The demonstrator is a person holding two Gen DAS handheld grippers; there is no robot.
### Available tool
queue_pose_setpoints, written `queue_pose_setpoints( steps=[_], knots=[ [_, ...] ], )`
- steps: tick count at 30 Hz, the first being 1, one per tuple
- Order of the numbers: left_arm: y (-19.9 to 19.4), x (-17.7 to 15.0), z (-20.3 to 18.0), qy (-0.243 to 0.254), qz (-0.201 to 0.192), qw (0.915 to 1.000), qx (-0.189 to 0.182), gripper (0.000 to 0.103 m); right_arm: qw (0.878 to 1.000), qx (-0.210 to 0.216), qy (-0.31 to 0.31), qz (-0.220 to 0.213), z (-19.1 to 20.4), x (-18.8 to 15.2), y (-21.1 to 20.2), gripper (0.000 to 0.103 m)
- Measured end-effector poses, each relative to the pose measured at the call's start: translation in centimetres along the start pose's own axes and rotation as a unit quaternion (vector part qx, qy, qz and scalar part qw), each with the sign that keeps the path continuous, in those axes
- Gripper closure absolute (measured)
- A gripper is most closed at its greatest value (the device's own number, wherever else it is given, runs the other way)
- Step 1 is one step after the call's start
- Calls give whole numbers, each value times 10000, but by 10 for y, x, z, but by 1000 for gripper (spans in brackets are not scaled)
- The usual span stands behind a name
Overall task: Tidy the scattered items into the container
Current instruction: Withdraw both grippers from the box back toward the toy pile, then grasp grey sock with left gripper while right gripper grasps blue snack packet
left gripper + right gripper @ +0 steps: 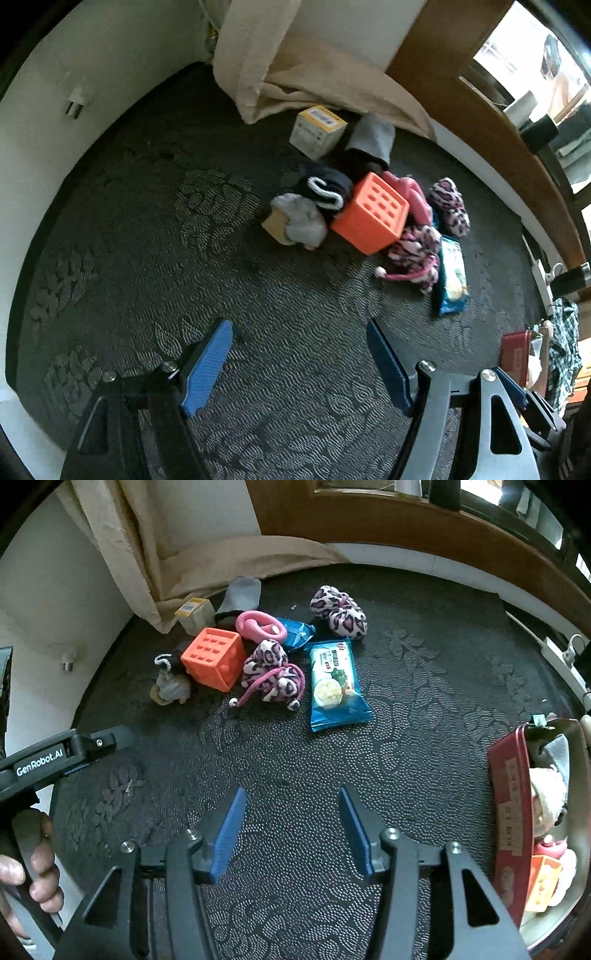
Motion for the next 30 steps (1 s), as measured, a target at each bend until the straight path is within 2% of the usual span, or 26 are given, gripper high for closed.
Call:
queue_pose_setpoints(
  steps=[19, 30],
  knots=[
    [57, 50, 7, 275, 165, 9994, 156, 26, 9988, -237, 341, 277, -7, 18, 42, 46],
    [87, 67, 4, 392, 311, 9986, 183, 26, 9975, -295, 469, 441, -18, 28, 63, 46]
  ],
)
Point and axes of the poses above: each gripper's, at about its wrist camera, not at the fingertips, and y roughly the way its jaws point, z to its left, x to its top, the point moved 6 cm from there along y, roughly the way its jaws point, and after that the axes turned 3 degrees about -x, right-handed, at the moved point
